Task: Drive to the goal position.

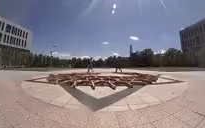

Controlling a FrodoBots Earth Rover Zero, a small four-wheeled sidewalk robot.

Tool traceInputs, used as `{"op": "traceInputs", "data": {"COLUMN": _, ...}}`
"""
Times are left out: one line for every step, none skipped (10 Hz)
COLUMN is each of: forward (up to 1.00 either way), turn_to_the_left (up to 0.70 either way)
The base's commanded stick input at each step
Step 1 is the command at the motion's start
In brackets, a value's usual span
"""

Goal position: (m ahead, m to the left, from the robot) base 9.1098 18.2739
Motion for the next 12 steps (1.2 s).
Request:
{"op": "traceInputs", "data": {"forward": 0.07, "turn_to_the_left": 0.0}}
{"op": "traceInputs", "data": {"forward": 0.07, "turn_to_the_left": 0.0}}
{"op": "traceInputs", "data": {"forward": 0.06, "turn_to_the_left": 0.0}}
{"op": "traceInputs", "data": {"forward": 0.07, "turn_to_the_left": 0.0}}
{"op": "traceInputs", "data": {"forward": 0.07, "turn_to_the_left": 0.0}}
{"op": "traceInputs", "data": {"forward": 0.06, "turn_to_the_left": 0.0}}
{"op": "traceInputs", "data": {"forward": 0.06, "turn_to_the_left": 0.0}}
{"op": "traceInputs", "data": {"forward": 0.07, "turn_to_the_left": 0.0}}
{"op": "traceInputs", "data": {"forward": 0.06, "turn_to_the_left": 0.0}}
{"op": "traceInputs", "data": {"forward": 0.07, "turn_to_the_left": 0.0}}
{"op": "traceInputs", "data": {"forward": 0.06, "turn_to_the_left": 0.0}}
{"op": "traceInputs", "data": {"forward": 0.07, "turn_to_the_left": 0.0}}
